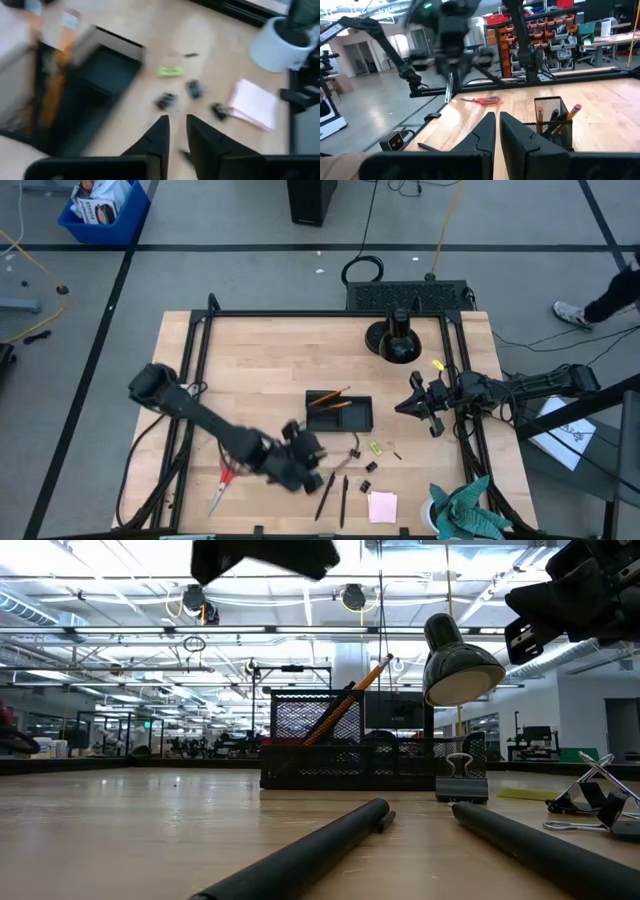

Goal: Pick and place office supplies into organizer
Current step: Put the black pen into the black desk organizer

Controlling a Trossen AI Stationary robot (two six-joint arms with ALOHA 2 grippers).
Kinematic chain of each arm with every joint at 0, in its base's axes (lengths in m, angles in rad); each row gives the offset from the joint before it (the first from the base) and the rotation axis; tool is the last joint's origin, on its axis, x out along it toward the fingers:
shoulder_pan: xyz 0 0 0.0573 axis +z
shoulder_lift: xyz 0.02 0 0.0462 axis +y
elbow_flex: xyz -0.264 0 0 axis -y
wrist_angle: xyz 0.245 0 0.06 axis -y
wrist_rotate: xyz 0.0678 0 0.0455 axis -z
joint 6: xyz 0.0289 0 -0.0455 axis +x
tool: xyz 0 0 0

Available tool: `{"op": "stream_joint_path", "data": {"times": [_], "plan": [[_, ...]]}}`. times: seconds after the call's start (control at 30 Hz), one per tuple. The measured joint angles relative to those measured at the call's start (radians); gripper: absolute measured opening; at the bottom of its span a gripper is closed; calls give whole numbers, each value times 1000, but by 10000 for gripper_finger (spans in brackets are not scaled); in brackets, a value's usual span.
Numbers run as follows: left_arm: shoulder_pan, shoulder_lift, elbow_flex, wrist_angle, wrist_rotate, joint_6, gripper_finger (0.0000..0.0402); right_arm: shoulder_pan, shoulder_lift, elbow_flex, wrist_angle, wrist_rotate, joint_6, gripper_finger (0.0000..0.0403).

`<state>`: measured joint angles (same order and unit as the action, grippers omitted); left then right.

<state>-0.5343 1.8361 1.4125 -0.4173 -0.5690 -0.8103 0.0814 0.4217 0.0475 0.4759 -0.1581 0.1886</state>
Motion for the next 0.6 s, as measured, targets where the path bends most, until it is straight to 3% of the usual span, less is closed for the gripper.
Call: {"op": "stream_joint_path", "data": {"times": [0.23,0.37,0.6], "plan": [[-58,227,223,-170,47,-200,30,0,5,0,14,0,-1,20],[-48,319,313,-270,142,-349,28,0,5,0,11,-2,1,20],[-18,413,418,-363,321,-366,31,0,9,0,10,-3,34,20]]}}
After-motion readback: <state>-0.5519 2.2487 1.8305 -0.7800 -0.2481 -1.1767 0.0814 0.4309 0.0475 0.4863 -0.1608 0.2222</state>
